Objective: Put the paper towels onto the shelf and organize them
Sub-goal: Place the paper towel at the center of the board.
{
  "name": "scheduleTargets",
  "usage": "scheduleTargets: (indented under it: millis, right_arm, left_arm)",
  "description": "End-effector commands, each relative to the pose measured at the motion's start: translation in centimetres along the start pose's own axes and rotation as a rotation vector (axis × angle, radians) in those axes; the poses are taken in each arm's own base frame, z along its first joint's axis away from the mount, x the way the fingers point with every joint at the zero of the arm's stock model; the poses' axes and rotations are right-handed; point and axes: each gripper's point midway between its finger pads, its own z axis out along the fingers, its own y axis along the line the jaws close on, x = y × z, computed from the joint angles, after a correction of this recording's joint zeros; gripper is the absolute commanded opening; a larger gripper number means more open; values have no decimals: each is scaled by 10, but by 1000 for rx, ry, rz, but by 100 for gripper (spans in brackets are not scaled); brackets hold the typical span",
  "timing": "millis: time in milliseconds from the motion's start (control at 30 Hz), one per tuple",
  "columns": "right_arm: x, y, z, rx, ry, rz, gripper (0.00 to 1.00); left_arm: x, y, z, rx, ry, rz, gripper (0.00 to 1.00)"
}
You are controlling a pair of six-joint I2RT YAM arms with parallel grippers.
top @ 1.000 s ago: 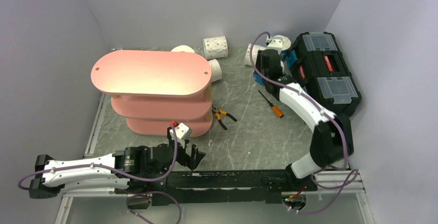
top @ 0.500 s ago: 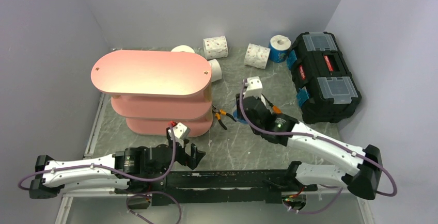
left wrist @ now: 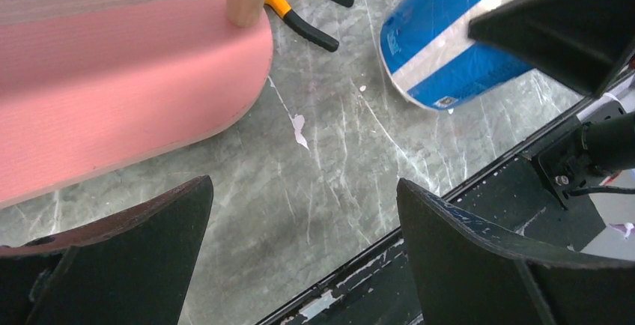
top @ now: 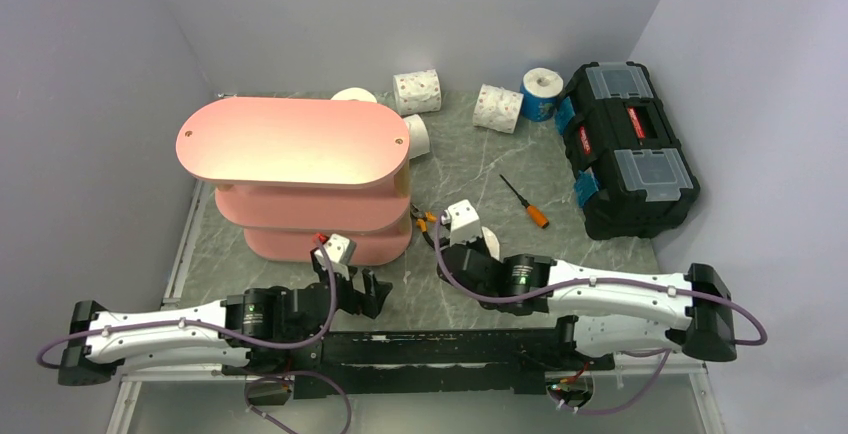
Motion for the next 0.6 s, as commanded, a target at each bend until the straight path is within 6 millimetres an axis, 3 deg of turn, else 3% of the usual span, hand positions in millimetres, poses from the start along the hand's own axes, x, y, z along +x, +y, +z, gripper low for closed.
scheduleTargets:
  millis: [0,333,567]
  right_arm:
    - [4,15,6,-31,2,36,29]
    - [27,26,19,-43,55,39,33]
    - [36,27,22,-39,70,57,41]
  left_arm:
    - [-13,-7,3,-13,-43,-35,100]
    - [-9,-6,5,-38,-11,-9,99]
    - [-7,-5,5,-37,-12,-29,99]
